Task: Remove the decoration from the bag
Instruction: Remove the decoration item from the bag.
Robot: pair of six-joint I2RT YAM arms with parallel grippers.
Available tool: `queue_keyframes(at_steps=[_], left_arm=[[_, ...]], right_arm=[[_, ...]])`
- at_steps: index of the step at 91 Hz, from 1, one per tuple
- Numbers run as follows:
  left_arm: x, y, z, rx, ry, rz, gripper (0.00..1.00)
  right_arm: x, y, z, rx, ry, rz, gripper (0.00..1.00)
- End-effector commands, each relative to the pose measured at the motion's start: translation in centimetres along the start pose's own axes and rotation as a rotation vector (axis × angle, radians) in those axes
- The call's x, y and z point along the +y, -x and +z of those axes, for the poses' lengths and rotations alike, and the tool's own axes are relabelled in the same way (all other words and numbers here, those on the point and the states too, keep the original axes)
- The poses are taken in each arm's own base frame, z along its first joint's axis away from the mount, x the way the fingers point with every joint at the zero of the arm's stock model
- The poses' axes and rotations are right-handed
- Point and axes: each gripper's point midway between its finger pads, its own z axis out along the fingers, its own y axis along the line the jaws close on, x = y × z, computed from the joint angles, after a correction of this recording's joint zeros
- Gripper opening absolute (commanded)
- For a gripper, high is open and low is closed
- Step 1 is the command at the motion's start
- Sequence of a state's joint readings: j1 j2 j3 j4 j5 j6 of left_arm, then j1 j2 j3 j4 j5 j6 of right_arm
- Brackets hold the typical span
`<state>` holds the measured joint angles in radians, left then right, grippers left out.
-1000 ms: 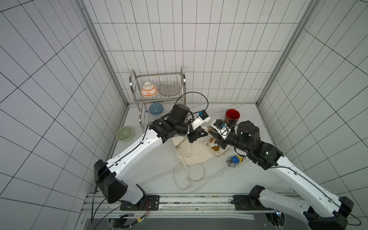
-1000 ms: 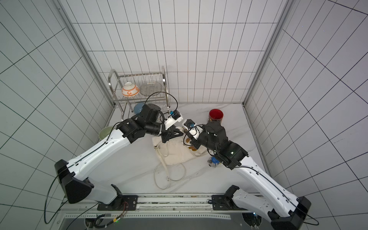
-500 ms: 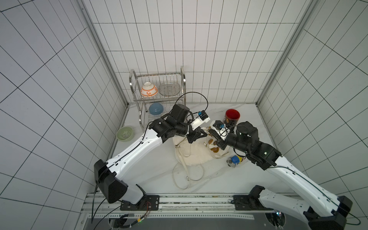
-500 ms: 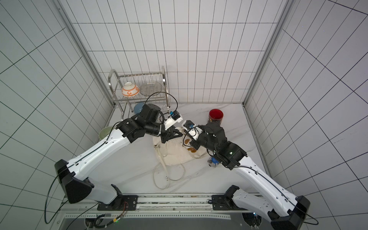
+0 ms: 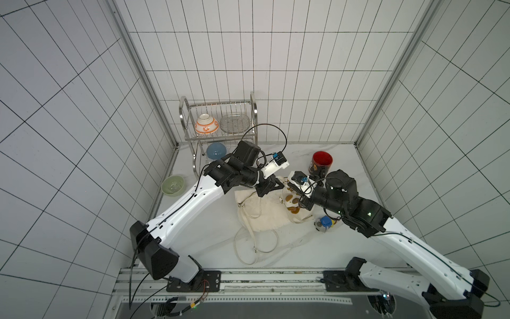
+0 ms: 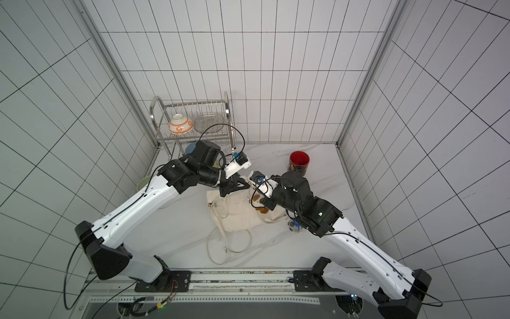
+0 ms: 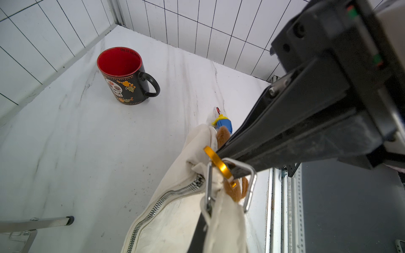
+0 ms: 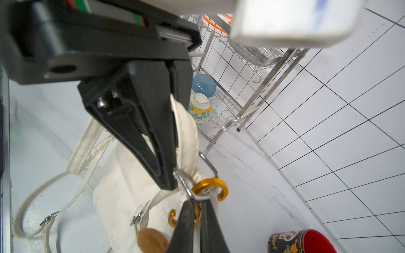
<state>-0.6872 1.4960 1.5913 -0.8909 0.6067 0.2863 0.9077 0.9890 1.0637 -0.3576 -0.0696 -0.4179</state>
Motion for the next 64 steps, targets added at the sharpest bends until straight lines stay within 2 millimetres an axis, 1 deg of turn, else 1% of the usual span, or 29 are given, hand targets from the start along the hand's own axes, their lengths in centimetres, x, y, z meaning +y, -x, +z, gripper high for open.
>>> queue_keyframes(at_steps=[1, 8, 18, 27, 42, 50, 64], left_arm=[[0.6, 1.9, -0.9, -0.049, 0.021, 0.053, 0.00], [1.0, 2.1, -1.2, -0.042, 0.031, 0.045, 0.00], [0.9, 2.4, -1.4, -0.027, 0.023, 0.030, 0.00], [0.5, 2.5, -1.4, -0.023, 0.012, 0.022, 0.00], [-0.1, 2.5, -1.7, -0.015, 0.013, -0.004, 0.00], [0.1, 2.7, -1.8, -0.007, 0.038, -0.029, 0.00], [0.9, 3.2, -1.7, 0.019, 0.073, -0.130, 0.00]], right_arm=[[1.3, 1.1, -1.0, -0.004, 0.050, -0.072, 0.00], [2.2, 0.8, -0.9, 0.021, 0.076, -0.106, 0.00], [2.9, 0.1, -0.7, 0.061, 0.089, -0.144, 0.00], [3.0, -0.3, -0.8, 0.098, 0.070, -0.183, 0.00], [3.4, -1.9, -0.5, 0.195, 0.064, -0.245, 0.00], [3.5, -2.8, -0.5, 0.242, 0.056, -0.281, 0.00], [3.6, -3.6, -0.8, 0.281, 0.058, -0.318, 0.00]])
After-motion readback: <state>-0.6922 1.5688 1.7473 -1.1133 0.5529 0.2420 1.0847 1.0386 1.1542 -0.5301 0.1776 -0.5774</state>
